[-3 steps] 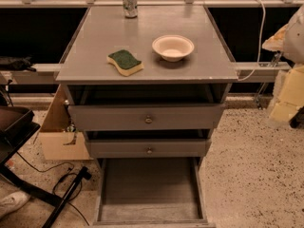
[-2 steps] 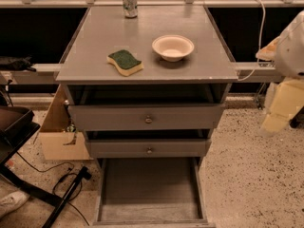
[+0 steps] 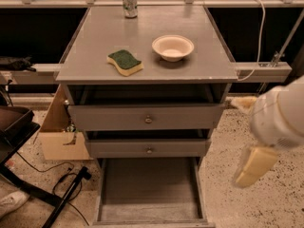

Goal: Close bottom drawer

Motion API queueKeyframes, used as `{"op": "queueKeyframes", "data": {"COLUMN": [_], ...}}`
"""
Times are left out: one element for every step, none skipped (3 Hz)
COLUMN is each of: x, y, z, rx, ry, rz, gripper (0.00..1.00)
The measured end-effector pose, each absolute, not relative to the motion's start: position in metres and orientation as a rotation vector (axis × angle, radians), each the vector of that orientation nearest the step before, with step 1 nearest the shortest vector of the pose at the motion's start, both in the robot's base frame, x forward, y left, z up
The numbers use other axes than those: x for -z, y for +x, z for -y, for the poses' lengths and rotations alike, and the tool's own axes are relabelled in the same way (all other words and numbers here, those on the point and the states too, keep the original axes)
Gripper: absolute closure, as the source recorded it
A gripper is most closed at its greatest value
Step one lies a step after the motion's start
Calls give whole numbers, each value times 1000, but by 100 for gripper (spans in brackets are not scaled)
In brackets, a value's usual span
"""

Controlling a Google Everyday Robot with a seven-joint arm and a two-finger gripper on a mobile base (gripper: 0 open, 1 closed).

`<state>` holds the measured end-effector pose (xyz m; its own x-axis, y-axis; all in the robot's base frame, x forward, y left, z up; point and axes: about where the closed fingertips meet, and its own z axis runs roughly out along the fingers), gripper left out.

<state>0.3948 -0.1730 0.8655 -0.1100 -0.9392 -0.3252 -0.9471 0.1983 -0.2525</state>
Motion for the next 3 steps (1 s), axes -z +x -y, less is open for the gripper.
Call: {"op": "queueKeyframes", "data": {"x": [-778, -687, -621], "y": [381, 378, 382], "z": [164, 166, 170], "rx": [-111, -169, -225], "ry": [-1760, -1737, -1707], "rz": [-2070, -2122, -2182], "gripper": [0, 0, 0]}}
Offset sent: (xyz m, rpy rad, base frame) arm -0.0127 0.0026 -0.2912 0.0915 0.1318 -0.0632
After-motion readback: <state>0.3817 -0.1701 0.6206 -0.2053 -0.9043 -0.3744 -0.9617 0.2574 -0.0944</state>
